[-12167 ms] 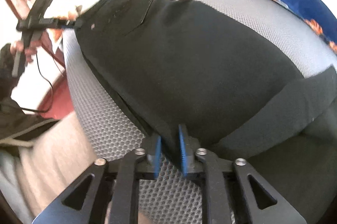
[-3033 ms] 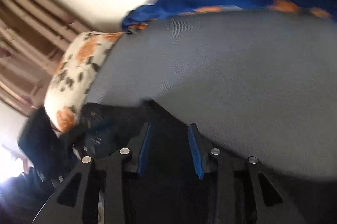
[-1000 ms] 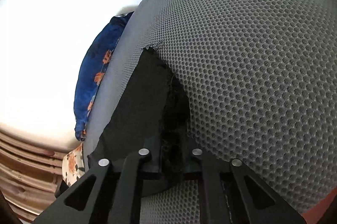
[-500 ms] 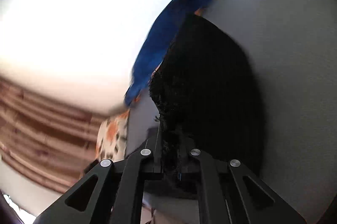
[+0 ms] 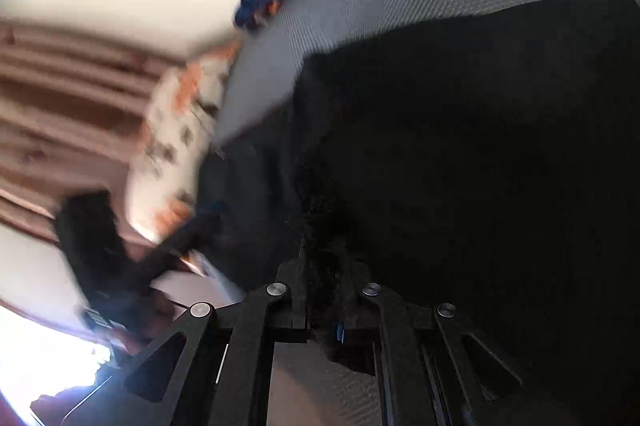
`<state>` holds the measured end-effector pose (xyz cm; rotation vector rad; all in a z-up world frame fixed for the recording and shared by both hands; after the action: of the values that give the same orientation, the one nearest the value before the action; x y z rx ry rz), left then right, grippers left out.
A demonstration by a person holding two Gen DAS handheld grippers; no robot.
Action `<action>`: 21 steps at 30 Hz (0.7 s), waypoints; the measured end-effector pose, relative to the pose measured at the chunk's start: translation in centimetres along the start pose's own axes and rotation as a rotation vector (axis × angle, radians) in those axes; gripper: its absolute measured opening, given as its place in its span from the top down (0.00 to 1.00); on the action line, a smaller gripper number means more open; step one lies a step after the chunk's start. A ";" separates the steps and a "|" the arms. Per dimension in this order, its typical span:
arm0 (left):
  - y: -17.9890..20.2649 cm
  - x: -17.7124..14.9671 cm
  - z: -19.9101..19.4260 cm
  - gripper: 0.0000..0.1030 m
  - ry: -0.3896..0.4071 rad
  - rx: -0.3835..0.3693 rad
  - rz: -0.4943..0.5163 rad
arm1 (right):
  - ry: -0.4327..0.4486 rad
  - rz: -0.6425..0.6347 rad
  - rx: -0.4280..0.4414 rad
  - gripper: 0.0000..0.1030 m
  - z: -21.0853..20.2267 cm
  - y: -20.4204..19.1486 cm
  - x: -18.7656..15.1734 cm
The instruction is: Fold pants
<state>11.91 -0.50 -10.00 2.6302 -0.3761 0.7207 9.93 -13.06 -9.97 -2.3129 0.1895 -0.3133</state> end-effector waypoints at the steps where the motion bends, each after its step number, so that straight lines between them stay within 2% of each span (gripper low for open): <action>1: -0.1 -0.2 0.2 0.44 -0.007 -0.011 -0.014 | -0.002 -0.036 -0.034 0.87 0.5 0.0 -0.3; 2: -0.1 -0.3 0.4 0.44 -0.016 -0.024 -0.023 | -0.006 -0.060 -0.065 0.83 0.9 0.0 -0.5; 3: 0.1 -0.4 0.6 0.44 -0.021 -0.034 -0.027 | -0.018 -0.072 -0.088 0.73 1.3 -0.1 -0.9; 4: 0.2 -0.5 0.8 0.44 -0.029 -0.051 -0.035 | -0.037 -0.071 -0.081 0.66 1.6 -0.7 -1.4; 5: 0.4 -0.6 1.0 0.44 -0.037 -0.069 -0.039 | -0.040 -0.081 -0.068 0.54 1.7 -1.1 -1.6; 6: 0.8 -0.7 1.1 0.44 -0.046 -0.099 -0.048 | -0.037 -0.100 -0.063 0.50 1.5 -1.7 -1.7; 9: 1.8 -1.2 1.1 0.44 -0.075 -0.178 -0.072 | -0.024 -0.130 -0.062 0.50 0.1 -3.0 -1.8; 13: 3.8 -1.7 1.2 0.45 -0.135 -0.326 -0.119 | 0.094 -0.137 -0.120 0.48 -4.3 -2.3 -0.7; 16: 4.6 -2.2 2.5 0.55 -0.213 -0.395 -0.196 | 0.169 -0.072 -0.110 0.45 -6.6 -0.9 0.1; 18: 4.7 -2.7 3.4 0.64 -0.273 -0.393 -0.233 | 0.203 -0.020 -0.101 0.45 -7.6 0.3 0.4; 21: 4.4 -3.8 4.8 0.68 -0.346 -0.359 -0.284 | 0.227 0.029 -0.090 0.45 -8.0 1.5 0.7</action>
<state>9.32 -5.90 -14.58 2.3859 -0.1952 0.0916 8.25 -19.75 -5.57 -2.3572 0.3560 -0.5640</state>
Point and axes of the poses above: each gripper's, at about its wrist camera, not at the fingertips, and z roughly the way its jaws point, y to its right, x to its top, the point moved 9 cm from there along z, roughly the way its jaws point, and after that the axes turned 5 degrees about z, right-handed, at the moved point
